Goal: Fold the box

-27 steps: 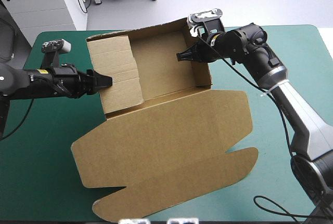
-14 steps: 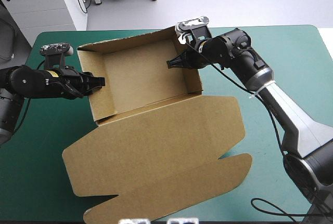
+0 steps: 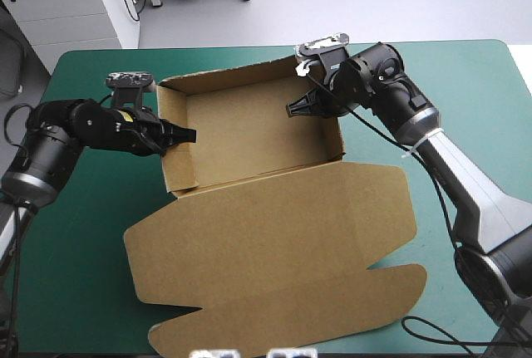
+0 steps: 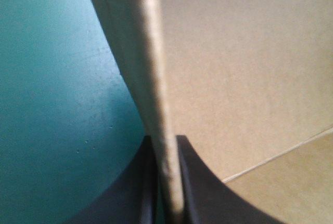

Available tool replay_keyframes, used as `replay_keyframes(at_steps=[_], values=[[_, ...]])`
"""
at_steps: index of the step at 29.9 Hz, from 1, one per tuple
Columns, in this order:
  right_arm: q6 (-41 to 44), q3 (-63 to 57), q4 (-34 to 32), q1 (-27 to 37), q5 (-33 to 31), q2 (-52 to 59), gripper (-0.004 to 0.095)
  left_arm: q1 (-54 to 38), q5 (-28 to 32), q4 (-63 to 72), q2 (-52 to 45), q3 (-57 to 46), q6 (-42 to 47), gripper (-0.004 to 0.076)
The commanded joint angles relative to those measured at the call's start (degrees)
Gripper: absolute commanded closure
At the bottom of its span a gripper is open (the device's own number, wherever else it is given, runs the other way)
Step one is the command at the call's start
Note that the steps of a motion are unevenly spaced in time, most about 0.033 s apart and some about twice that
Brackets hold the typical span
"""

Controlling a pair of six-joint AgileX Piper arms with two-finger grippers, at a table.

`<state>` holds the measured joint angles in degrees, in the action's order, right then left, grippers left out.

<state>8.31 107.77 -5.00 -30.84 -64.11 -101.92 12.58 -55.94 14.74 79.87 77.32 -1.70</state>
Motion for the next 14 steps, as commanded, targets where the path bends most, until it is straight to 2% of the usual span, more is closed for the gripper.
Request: replay_keyframes(at_steps=[1,7,10,14], values=[[-0.5,1.2,1.9,-0.5,-0.7,2.7,0.0908,3.2,4.1,0.0,0.9,2.3,2.5,0.0731],[0.4,-4.0,2.5,-0.5,-1.3,2.6,0.0908,7.8,2.7,-11.4,5.8,2.5,8.3,0.0731],[2.2,-7.9,2.8,-0.5,0.3,2.6,0.0908,9.5,3.7,-13.3,7.4,2.5,11.7,0.0731],[4.1,-12.9,3.9,-0.5,2.7,2.6,0.0908,10.0,3.2,-13.4,9.7,2.5,12.2,0.0731]])
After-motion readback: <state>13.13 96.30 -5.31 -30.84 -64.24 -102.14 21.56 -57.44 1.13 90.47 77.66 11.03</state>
